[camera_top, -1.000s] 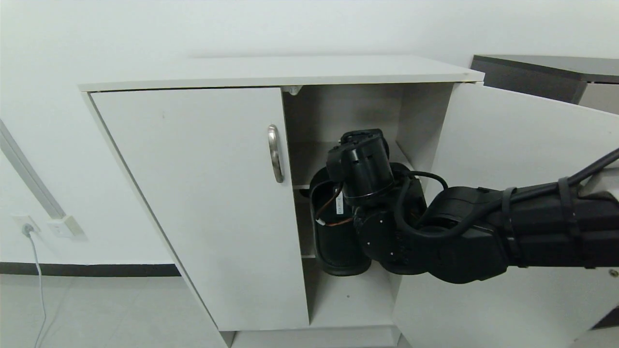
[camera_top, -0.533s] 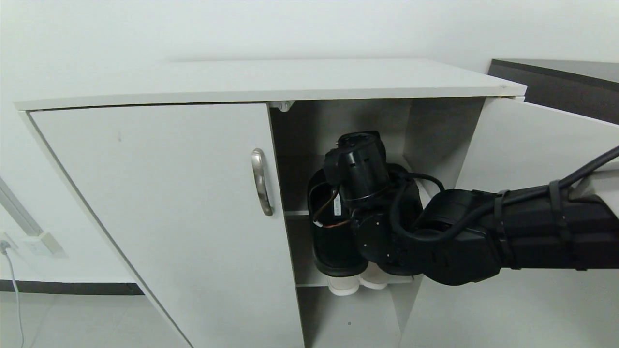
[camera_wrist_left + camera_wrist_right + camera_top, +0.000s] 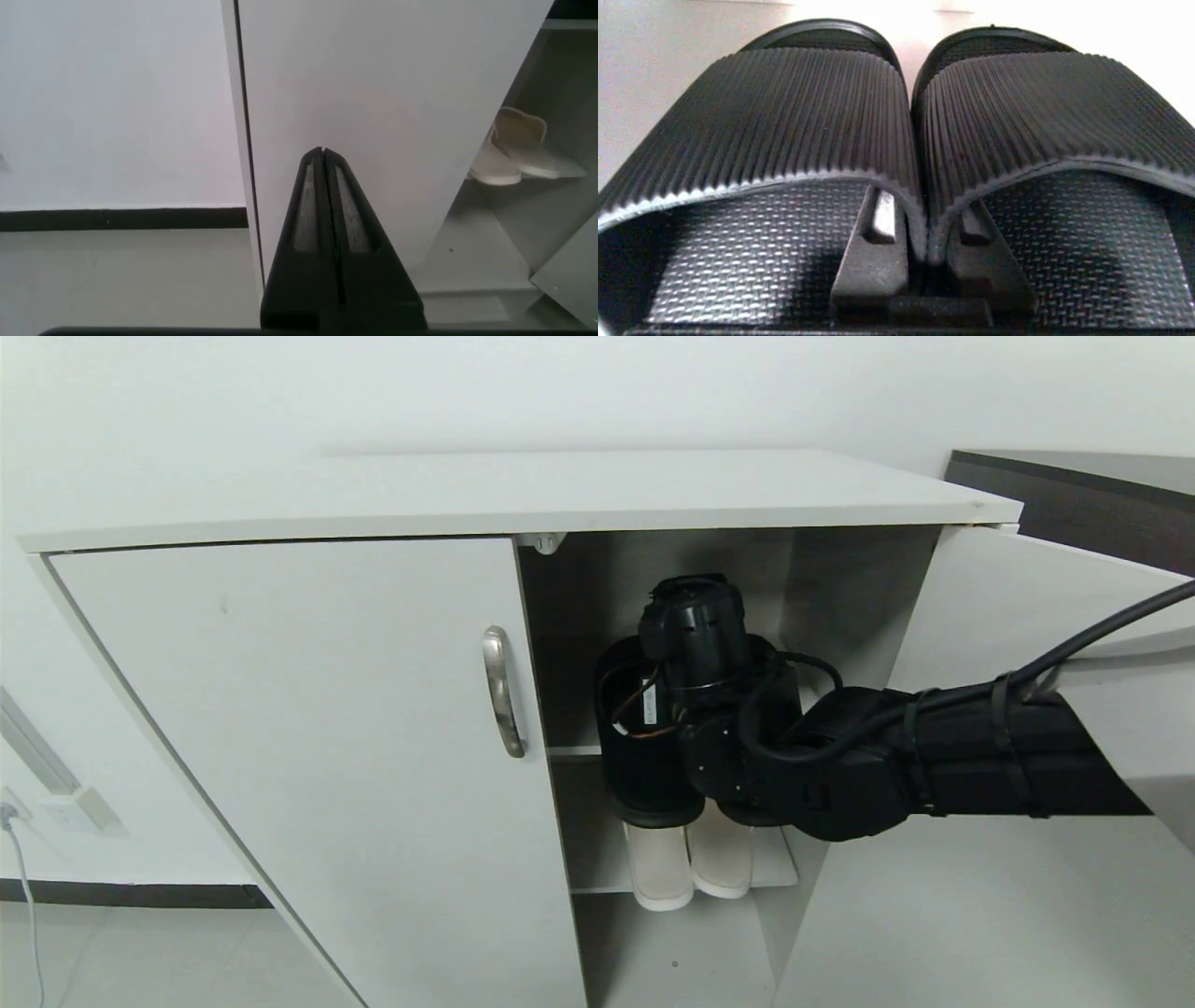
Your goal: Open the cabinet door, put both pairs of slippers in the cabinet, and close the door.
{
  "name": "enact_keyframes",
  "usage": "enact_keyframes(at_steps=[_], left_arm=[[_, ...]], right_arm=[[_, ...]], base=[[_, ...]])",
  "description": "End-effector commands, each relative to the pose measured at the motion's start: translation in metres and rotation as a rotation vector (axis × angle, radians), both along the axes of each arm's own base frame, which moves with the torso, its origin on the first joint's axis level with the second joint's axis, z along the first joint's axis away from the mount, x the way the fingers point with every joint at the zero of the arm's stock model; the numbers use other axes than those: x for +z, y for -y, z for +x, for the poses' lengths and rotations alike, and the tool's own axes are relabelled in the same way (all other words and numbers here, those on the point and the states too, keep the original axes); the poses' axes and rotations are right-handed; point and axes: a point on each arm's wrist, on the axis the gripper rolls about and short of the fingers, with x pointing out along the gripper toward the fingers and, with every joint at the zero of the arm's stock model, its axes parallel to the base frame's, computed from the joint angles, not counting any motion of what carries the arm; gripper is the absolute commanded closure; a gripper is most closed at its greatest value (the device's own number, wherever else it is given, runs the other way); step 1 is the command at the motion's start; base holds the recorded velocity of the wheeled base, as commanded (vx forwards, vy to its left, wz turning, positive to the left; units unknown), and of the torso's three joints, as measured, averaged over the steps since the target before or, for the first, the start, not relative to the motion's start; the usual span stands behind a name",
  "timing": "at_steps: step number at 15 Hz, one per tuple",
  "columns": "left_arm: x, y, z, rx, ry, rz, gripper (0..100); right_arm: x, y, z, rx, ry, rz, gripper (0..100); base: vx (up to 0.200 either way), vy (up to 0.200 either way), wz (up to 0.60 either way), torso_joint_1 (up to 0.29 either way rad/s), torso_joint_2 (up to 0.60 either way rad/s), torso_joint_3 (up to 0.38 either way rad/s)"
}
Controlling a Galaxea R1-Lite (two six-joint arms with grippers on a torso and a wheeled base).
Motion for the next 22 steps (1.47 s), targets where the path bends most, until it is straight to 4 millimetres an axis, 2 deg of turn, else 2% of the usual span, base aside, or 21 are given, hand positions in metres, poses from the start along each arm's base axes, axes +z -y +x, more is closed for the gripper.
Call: enact_keyframes(at_steps=[1,7,15,16,21,22], left_arm=[[0.000,0.000,0.000,0.001,-0.001,0.000,100],[0.000,0.000,0.000,0.001,-0.001,0.000,100],[0.000,0.000,0.000,0.001,-0.001,0.000,100],[0.000,0.000,0.000,0.001,-0.001,-0.002,100],[0.000,0.000,0.000,0.001,-0.001,-0.002,100],[0.000,0.000,0.000,0.001,-0.001,-0.002,100]], right_arm=[[-0.001,0.000,0.016,-0.025,-0.007,-0.005,100],[0.005,-0.002,0.053,-0.073,-0.002,0.012,100],[-0.002,-0.004,0.061,-0.065,-0.008,0.013,100],[-0.003,-0.005,0.061,-0.063,-0.009,0.014,0],[-0.005,-0.004,0.059,-0.065,-0.019,0.012,0],[-0.002,-0.002,0.052,-0.064,-0.021,0.010,0]], base=[[0.000,0.000,0.00,0.000,0.00,0.000],[0.000,0.000,0.00,0.000,0.00,0.000],[0.000,0.000,0.00,0.000,0.00,0.000],[0.000,0.000,0.00,0.000,0.00,0.000],[0.000,0.000,0.00,0.000,0.00,0.000],[0.000,0.000,0.00,0.000,0.00,0.000]])
